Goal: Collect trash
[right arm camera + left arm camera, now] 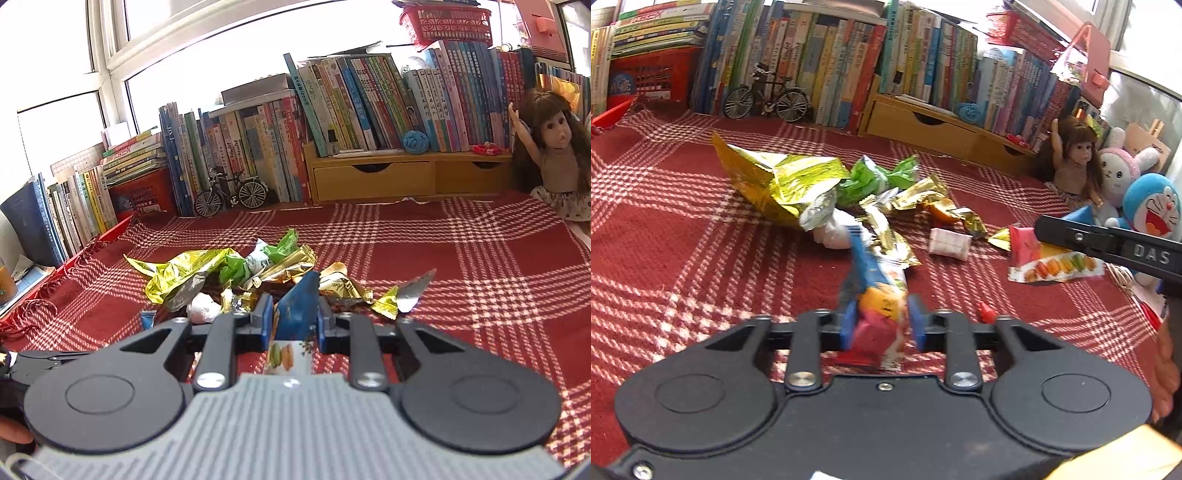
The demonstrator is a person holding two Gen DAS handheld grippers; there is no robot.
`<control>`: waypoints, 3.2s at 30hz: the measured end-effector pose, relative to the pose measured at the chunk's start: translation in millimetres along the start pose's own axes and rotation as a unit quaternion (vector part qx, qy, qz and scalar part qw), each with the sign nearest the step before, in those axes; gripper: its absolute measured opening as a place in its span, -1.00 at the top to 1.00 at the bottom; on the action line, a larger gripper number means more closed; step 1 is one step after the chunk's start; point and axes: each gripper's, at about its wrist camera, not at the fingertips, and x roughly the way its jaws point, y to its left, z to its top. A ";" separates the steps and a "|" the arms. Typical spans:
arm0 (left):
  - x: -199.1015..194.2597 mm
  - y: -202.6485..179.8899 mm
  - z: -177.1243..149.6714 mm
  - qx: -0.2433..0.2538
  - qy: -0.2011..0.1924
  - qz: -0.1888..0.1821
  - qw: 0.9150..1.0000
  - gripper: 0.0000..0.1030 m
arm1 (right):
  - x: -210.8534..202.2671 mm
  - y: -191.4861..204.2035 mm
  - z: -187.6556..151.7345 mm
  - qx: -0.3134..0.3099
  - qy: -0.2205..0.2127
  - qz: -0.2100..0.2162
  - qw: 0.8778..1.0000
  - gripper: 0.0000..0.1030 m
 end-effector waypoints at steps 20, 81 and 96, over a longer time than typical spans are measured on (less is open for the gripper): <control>-57.2 -11.3 -25.1 0.062 -0.037 -0.008 0.997 0.03 | -23.1 3.5 -12.4 0.007 0.009 0.014 1.000 0.45; -78.0 -20.4 -48.8 0.140 -0.003 -0.035 0.990 0.59 | -21.1 38.6 -8.2 0.026 0.056 0.191 0.980 0.44; -113.2 -22.8 -63.3 0.134 -0.001 -0.041 0.990 0.59 | -66.3 36.8 -38.6 0.007 0.062 0.161 0.985 0.44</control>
